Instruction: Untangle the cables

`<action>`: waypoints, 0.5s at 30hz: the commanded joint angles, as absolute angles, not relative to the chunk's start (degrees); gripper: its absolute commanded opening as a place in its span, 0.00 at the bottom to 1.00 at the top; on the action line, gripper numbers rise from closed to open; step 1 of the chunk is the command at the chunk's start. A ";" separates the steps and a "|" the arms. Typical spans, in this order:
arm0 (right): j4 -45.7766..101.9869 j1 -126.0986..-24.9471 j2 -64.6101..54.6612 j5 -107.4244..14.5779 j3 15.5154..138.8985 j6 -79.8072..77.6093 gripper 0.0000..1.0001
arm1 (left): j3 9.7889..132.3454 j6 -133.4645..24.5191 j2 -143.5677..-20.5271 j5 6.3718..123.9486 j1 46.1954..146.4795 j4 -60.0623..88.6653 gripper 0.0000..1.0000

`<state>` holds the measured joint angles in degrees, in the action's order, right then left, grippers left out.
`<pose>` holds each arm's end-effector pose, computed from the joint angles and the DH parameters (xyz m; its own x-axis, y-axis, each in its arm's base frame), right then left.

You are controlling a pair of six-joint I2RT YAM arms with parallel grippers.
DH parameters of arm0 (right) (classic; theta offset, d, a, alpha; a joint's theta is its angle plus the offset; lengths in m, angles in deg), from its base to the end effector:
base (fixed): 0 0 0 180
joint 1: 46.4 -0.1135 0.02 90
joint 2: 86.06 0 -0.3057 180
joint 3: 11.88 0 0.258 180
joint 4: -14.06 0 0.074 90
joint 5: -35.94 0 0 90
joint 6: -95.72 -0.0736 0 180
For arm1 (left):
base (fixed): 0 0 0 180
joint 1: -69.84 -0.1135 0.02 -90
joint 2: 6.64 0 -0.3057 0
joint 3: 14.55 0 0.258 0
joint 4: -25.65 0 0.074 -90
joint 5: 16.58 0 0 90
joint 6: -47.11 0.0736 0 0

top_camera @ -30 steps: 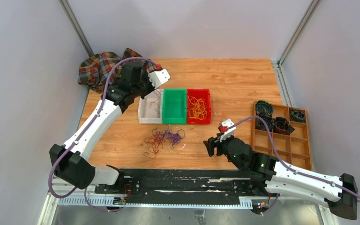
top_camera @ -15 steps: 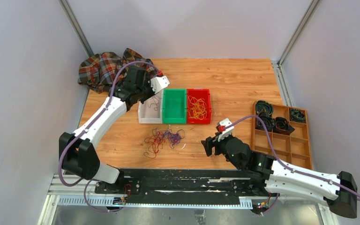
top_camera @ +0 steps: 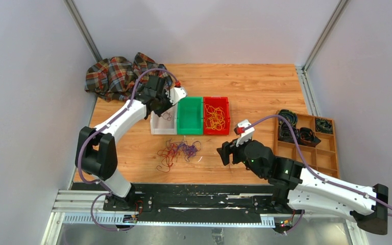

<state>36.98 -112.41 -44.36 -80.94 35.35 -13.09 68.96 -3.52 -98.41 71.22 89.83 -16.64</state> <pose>0.1043 0.1526 0.3000 -0.3212 -0.0144 -0.9469 -0.5662 0.8045 0.1798 0.3547 -0.1321 0.2681 -0.3298 0.7944 -0.5100 0.7421 0.5521 0.3801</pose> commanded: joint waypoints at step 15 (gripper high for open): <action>55.44 -113.02 -43.16 -79.19 49.84 -13.37 0.74 | 68.82 -1.10 -94.90 70.26 89.43 -19.53 0.52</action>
